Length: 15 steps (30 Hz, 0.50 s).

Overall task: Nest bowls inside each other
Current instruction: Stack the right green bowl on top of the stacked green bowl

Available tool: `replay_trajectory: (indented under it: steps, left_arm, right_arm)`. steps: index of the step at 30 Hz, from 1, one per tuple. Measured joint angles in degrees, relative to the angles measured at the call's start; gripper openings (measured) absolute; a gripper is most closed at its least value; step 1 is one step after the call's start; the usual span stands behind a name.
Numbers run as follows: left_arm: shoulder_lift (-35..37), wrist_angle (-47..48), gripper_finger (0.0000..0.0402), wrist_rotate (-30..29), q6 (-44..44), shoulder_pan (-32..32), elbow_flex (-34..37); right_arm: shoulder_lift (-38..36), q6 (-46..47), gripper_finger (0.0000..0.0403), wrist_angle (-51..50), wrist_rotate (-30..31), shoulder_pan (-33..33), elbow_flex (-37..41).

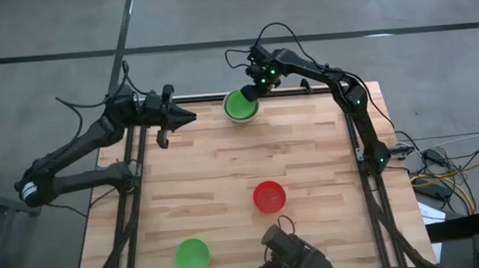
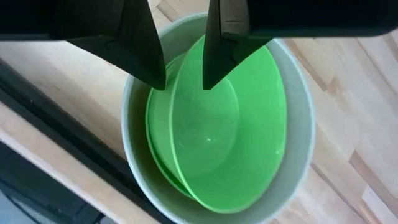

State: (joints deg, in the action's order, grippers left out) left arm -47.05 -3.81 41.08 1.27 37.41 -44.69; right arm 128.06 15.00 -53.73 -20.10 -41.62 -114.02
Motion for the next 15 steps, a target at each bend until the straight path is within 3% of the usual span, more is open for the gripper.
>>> replay_trajectory:
  steps: [7, 15]
  left_arm:
    - [0.00, 0.00, 0.0044, 0.00, 0.00, 0.00, 0.00]
    - [0.00, 0.00, 0.0044, 0.00, 0.01, 0.00, 0.00]
  right_arm:
    - [-0.23, 0.20, 0.0099, -1.04, -0.08, 0.01, -3.35]
    - [-0.23, -0.04, 0.0125, -3.13, 0.01, 0.10, -5.96]
